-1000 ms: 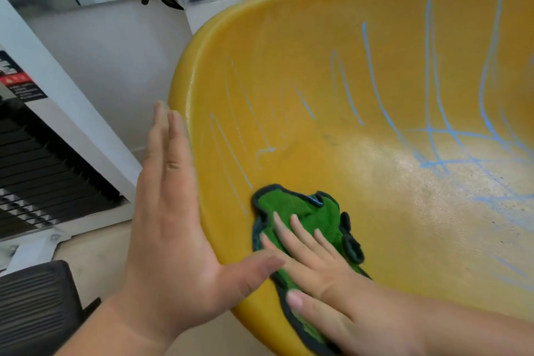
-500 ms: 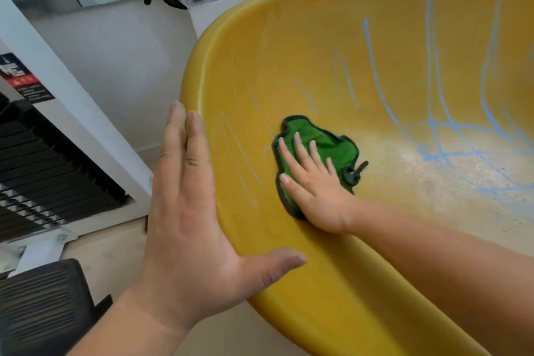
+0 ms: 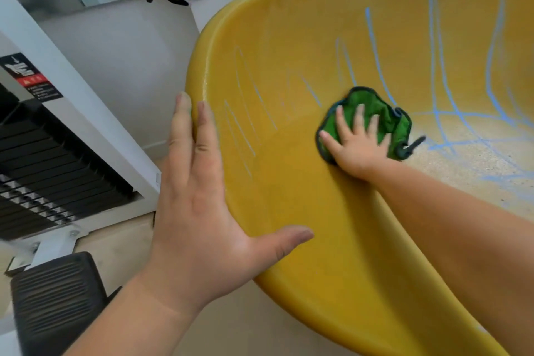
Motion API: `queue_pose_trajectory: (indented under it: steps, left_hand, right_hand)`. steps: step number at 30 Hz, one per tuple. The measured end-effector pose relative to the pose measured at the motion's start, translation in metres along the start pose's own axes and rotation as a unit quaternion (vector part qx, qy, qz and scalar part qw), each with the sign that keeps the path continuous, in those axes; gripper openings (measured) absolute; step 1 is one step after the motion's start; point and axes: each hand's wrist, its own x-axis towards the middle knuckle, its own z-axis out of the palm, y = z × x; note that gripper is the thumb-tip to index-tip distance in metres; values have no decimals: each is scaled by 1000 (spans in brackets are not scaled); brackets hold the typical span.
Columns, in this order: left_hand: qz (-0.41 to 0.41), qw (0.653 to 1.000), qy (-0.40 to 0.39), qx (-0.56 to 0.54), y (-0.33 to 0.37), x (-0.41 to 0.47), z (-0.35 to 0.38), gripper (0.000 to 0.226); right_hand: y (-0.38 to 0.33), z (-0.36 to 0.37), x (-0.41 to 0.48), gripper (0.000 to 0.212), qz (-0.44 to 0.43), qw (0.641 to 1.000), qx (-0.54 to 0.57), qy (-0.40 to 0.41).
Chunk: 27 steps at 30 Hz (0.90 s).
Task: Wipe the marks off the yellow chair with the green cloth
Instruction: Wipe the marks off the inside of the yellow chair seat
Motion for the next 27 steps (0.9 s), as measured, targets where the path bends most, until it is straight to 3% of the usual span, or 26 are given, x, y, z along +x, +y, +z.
queue_pose_trajectory:
  steps: [3,7,9,11,13,15,17,19,23,25,27]
  left_hand:
    - [8,1000,9,-13,-1,-1,1,135]
    - [7,1000,4,-21,-3,-1,0,134]
    - [5,1000,-7,-14,-4,-1,-2,136]
    - [2,1000,-15,-7,-3,-1,-2,139]
    - [-9,1000,-20,-7,-2,-3,-3,142]
    - [-15,1000,-21,-8,-1,-3,-3,144]
    - [-12,1000,-15,-9,-2,-3,-2,145]
    - [-4,1000,-3,-10,-3,-3,0,142]
    - [15,999,14,-40,-3,-2,3,128]
    - [21,998,13,-49,-3,-2,3,124]
    - [19,998,14,-50,-4,-2,2,123]
  right_hand:
    - [-61,8,-53,63,-168,982,74,-45]
    - [-74,5,-136,54,-421,892,144,-81]
    - [-48,8,-113,61,-400,913,69,-51]
    - [-18,8,-63,86,-248,969,-8,-10]
    - [7,-1,-20,99,-83,996,-38,19]
    - [13,-7,1,91,6,1000,-15,17]
    - [-13,-3,7,79,35,998,43,5]
    - [-58,1,-5,66,-4,996,89,0]
    - [-111,-8,-72,58,-265,948,173,-17]
    - [-102,-4,-99,54,-375,913,157,-21]
    - [-70,-2,-82,59,-376,923,77,-7]
